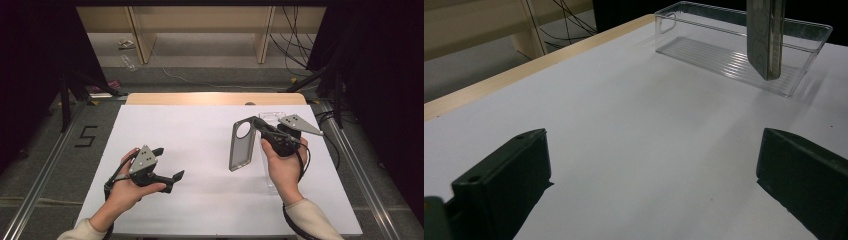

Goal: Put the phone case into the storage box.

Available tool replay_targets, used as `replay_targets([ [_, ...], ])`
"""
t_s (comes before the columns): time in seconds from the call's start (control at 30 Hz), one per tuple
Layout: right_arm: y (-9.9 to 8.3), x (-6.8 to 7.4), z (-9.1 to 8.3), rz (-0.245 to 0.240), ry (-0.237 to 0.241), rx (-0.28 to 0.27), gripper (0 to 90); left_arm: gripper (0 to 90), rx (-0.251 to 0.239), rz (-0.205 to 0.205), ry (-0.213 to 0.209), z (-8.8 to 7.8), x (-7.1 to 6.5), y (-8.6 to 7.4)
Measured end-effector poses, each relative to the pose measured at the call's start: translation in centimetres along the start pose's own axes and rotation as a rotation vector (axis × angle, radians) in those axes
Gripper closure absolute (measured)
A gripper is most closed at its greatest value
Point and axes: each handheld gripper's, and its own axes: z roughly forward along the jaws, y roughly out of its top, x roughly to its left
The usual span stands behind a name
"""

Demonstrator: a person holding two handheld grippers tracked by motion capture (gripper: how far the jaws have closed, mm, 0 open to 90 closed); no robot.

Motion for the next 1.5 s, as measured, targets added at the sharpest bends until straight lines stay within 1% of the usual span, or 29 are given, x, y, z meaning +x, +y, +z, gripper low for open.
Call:
replay_targets([
  [0.97, 0.8, -1.3, -0.5, 0.007, -0.034, -0.017, 89.3, 0.9, 0.005, -0.003, 0.007, 0.0, 0.1, -0.2],
  [1.5, 1.4, -2.1, -1.2, 0.017, -0.06, -0.041, 89.3, 1.2, 0.006, -0.007, 0.01, 0.0, 0.1, -0.3],
])
